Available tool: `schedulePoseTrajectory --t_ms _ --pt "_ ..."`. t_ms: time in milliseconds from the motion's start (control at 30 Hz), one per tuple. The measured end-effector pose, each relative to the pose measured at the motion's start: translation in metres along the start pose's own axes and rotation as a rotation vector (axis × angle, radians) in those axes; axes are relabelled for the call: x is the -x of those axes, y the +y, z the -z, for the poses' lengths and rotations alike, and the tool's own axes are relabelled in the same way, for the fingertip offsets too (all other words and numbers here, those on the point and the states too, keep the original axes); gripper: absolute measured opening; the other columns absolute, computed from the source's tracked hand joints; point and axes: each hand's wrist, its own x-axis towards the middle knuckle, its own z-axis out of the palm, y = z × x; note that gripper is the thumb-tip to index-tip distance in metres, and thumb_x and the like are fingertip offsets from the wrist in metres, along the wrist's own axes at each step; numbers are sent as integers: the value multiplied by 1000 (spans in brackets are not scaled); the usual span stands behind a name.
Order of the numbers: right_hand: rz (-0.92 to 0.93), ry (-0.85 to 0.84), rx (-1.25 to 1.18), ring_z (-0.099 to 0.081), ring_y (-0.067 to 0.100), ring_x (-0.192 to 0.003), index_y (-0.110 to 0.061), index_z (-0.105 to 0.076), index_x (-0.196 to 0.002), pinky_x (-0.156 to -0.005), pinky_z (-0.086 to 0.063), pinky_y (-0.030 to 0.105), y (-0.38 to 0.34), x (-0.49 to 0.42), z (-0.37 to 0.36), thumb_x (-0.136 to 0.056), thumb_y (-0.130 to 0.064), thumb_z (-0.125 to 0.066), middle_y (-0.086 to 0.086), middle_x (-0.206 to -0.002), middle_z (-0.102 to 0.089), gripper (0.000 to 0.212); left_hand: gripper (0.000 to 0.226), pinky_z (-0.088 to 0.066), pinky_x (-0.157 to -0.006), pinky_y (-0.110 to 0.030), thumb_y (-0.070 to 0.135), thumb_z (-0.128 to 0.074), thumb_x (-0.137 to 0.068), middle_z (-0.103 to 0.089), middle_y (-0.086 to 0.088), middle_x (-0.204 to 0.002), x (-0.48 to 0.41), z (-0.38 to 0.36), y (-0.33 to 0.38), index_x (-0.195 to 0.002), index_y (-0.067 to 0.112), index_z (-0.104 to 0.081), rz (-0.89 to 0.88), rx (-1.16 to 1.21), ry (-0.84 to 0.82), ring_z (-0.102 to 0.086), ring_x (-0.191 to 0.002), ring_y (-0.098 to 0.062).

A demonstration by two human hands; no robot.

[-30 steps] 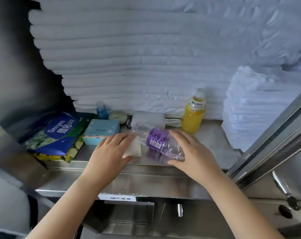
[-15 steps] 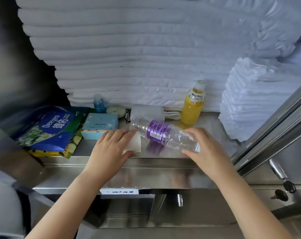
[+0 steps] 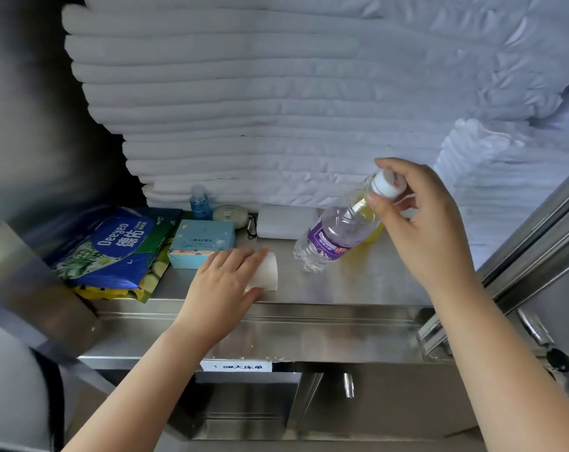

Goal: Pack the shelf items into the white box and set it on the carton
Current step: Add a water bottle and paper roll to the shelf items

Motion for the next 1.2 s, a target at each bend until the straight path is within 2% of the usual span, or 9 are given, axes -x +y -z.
schedulePoseTrajectory --t_ms 67,267,500,633,733,800,933,1100,1200 --pt "22 30 31 -54 14 -91 -23 -57 -123 -79 -46 17 -4 -7 -3 -87 -23 -64 -5 -105 -56 36 66 -48 -88 -38 25 -83 -66 -64 -2 -107 0 0 0 -126 13 -58 0 -3 4 -62 -95 -27" --pt "27 81 141 -51 21 -93 -22 -55 -126 -81 -49 41 -7 -15 -20 -90 -23 -61 2 -103 -56 36 68 -49 -86 -37 26 -85 -62 -64 -1 -106 0 -1 -1 -124 13 -60 1 -1 17 -62 -95 -25" --pt "17 161 121 -48 19 -99 -20 -51 -130 -84 -48 41 -5 -9 -32 -89 -21 -61 1 -110 -56 42 68 -49 -85 -37 26 -85 -63 -64 -1 -105 0 -3 -3 -125 13 -59 -7 3 27 -62 -94 -25" --pt "27 131 167 -46 15 -110 -22 -32 -144 -95 -37 17 -2 7 -37 -78 -27 -74 -1 -124 -49 78 68 -49 -85 -38 26 -85 -63 -64 -2 -104 0 -3 -2 -124 13 -60 -8 6 36 -62 -93 -26" --pt "44 139 240 -42 21 -122 -14 -21 -148 -104 -33 25 5 22 -48 -70 -25 -82 7 -134 -44 100 68 -49 -85 -38 26 -85 -63 -64 -2 -103 0 -3 -2 -124 12 -60 -8 7 38 -62 -92 -27" --pt "72 164 245 -37 21 -129 -9 -24 -146 -109 -28 21 11 28 -53 -72 -20 -80 11 -139 -41 93 67 -50 -85 -38 25 -85 -63 -64 -3 -103 0 -3 -2 -124 12 -60 -9 7 33 -62 -92 -27" --pt "87 139 124 -35 24 -135 -8 -28 -145 -104 -22 5 22 25 -51 -78 -11 -75 12 -145 -37 81 67 -50 -85 -39 25 -85 -64 -65 -4 -103 -1 -1 -2 -124 11 -60 -13 12 28 -62 -92 -27" --pt "115 162 205 -25 20 -141 -10 -26 -145 -113 -20 16 30 30 -50 -84 -22 -69 13 -151 -28 76 66 -50 -85 -40 26 -84 -65 -64 -4 -104 0 -2 -3 -125 11 -59 -16 13 23 -62 -92 -28" --pt "219 259 323 -27 23 -139 -14 -40 -137 -113 -30 32 34 56 -60 -86 -25 -68 14 -146 -29 59 66 -49 -85 -39 27 -83 -66 -64 -4 -104 0 -2 -3 -125 11 -59 -22 6 27 -62 -92 -27"
